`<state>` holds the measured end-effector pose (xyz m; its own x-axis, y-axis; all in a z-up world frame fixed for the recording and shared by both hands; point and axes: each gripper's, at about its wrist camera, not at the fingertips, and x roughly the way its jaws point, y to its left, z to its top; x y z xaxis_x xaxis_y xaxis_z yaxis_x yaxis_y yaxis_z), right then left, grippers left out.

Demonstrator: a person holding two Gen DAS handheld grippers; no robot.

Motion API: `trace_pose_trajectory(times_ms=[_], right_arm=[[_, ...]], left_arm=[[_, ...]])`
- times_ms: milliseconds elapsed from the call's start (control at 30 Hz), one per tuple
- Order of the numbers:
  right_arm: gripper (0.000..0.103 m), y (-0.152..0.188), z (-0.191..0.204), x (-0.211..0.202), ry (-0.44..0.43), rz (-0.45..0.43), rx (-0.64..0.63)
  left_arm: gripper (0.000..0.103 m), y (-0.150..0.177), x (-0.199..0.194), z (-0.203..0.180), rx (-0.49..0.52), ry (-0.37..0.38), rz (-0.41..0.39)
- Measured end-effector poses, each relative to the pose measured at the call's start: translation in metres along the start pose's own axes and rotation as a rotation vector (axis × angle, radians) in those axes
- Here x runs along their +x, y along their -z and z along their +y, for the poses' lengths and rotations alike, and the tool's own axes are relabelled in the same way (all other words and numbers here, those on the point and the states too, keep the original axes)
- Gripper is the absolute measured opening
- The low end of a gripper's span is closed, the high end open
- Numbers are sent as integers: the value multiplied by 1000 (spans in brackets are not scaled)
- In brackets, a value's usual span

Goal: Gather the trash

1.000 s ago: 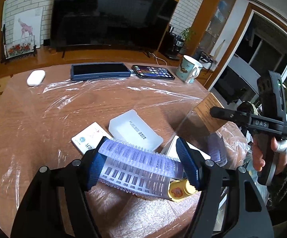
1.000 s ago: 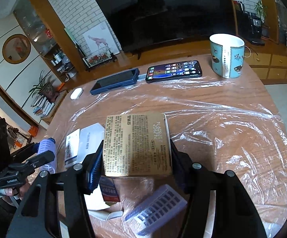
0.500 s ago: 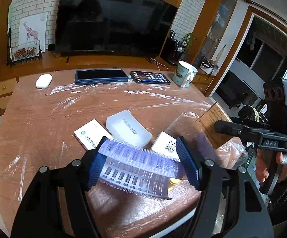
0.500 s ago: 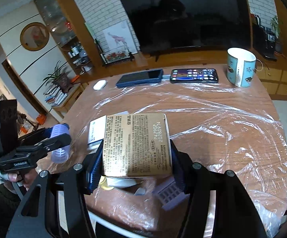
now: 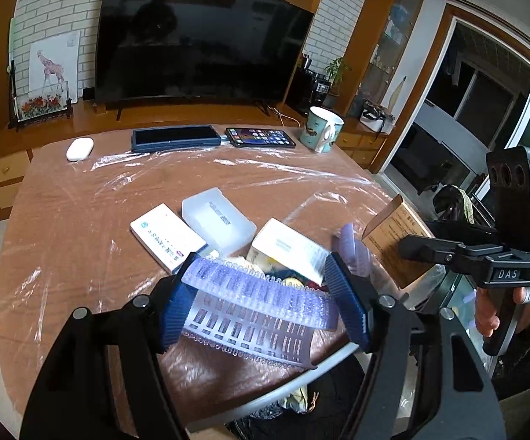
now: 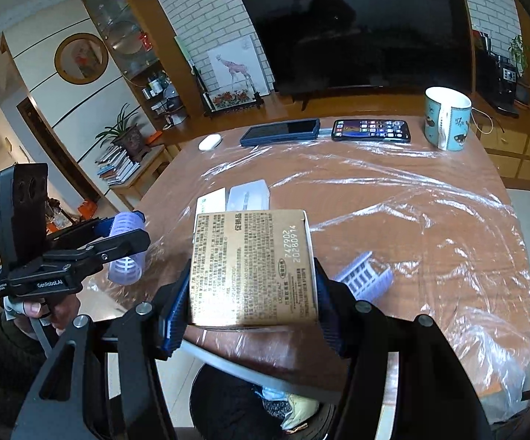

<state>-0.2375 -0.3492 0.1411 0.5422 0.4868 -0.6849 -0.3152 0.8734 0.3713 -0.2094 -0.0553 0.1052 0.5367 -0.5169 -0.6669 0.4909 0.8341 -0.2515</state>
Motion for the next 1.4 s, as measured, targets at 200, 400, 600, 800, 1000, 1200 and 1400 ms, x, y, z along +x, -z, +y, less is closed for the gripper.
trace_pose_trajectory(times_ms=[200, 400, 600, 800, 1000, 1200, 1400], right_arm=[[58, 13, 5, -8, -14, 19, -14], [58, 27, 12, -14, -30, 43, -32], [58, 42, 17, -15, -38, 80, -34], [58, 61, 18, -12, -47, 124, -21], [58, 78, 19, -9, -40, 168, -21], [58, 89, 17, -4, -16, 193, -25], [58, 99, 12, 6, -3, 225, -19]], left_arm=[[70, 14, -11, -5, 9, 17, 11], [70, 29, -20, -13, 29, 39, 34], [70, 43, -25, -25, 64, 64, 63], [70, 55, -23, -38, 90, 93, 94], [70, 68, -18, -50, 119, 120, 131], [70, 82, -10, -62, 158, 126, 171], [70, 94, -1, -66, 174, 141, 211]])
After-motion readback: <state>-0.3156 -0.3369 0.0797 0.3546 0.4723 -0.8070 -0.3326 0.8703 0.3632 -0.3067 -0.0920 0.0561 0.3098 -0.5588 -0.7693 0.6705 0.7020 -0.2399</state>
